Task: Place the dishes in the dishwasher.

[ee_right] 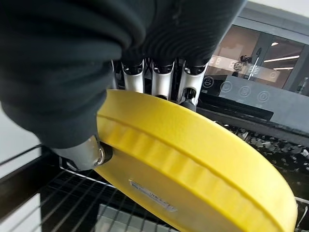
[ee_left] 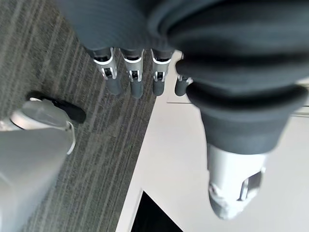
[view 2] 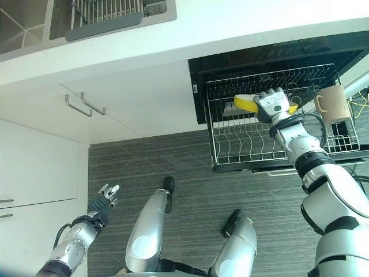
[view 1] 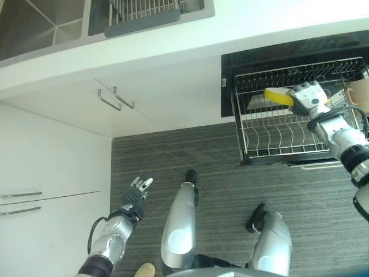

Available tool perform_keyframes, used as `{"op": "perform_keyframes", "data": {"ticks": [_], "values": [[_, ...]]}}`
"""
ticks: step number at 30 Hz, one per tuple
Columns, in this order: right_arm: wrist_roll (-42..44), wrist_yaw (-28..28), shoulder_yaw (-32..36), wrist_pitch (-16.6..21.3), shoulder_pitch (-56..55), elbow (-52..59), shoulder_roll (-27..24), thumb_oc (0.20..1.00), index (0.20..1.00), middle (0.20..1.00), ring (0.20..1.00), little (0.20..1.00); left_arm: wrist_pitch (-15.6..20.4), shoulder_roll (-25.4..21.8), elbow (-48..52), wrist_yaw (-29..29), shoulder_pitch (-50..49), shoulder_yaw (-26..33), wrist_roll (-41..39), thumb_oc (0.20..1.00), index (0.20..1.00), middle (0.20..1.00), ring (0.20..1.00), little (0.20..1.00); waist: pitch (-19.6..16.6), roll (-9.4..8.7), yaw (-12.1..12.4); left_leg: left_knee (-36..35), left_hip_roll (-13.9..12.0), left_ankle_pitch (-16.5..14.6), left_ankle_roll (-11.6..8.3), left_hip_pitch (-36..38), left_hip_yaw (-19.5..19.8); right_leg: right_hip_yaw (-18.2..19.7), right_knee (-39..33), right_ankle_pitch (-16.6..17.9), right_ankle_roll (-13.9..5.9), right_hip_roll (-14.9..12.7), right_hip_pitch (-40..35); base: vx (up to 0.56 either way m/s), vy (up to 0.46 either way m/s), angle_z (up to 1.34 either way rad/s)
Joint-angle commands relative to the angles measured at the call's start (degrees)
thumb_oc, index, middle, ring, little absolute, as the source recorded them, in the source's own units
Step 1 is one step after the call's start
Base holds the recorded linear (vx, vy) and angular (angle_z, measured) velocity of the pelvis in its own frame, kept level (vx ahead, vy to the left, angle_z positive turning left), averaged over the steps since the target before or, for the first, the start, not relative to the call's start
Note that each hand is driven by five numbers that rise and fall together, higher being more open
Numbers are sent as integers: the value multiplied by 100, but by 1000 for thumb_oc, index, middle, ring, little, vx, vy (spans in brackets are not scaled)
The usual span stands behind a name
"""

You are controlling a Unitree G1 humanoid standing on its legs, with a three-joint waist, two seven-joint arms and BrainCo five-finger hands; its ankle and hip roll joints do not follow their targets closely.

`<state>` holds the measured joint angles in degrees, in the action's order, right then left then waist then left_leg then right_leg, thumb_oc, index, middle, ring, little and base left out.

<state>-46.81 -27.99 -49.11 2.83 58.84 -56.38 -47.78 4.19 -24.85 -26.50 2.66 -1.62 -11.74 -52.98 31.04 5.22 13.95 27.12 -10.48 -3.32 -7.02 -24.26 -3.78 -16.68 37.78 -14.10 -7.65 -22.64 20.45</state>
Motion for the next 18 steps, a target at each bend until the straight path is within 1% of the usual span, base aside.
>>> {"op": "perform_keyframes", "data": {"ticks": [1,4,9,12,17,18], "values": [[-293,-523,-143,-97,933,-66,-119,200,200,200,200,200,267,-403,371,-18,-123,-80,-274,1000,1000,1000,1000,1000,-124,11,191,90,-166,-57,75,8,732,207,-374,782,-135,-219,122,0,0,0],[-293,-570,-212,-134,1046,-127,-127,200,200,200,200,200,282,-418,415,28,-156,-60,-333,1000,1000,1000,1000,1000,-124,46,211,131,-134,-64,90,-109,742,228,-309,769,-126,-238,257,0,0,0],[-326,-558,-248,-302,1185,-255,-74,200,200,200,200,200,287,-459,605,127,-231,-41,-429,1000,1000,1000,1000,1000,-124,123,265,192,-65,-80,129,-347,747,279,-187,740,-126,-292,532,2,16,3],[-283,-442,-296,-400,1295,-271,-60,200,200,200,200,200,293,-496,731,139,-256,-26,-491,1000,1000,1000,1000,1000,-124,138,298,264,-36,-89,154,-579,761,316,-92,732,-126,-327,767,6,12,4],[-219,-116,-317,-323,1295,-314,27,200,200,200,200,200,307,-562,990,108,-270,16,-632,1000,1000,1000,1000,1000,-124,177,331,412,-12,-131,194,-929,803,382,97,699,-98,-337,1130,9,2,-2],[-77,56,-318,-337,1282,-331,46,200,200,200,200,200,322,-582,1015,124,-263,32,-654,1000,1000,1000,1000,1000,-124,179,339,425,-12,-139,201,-984,812,381,111,688,-91,-339,1176,33,-19,0]]}}
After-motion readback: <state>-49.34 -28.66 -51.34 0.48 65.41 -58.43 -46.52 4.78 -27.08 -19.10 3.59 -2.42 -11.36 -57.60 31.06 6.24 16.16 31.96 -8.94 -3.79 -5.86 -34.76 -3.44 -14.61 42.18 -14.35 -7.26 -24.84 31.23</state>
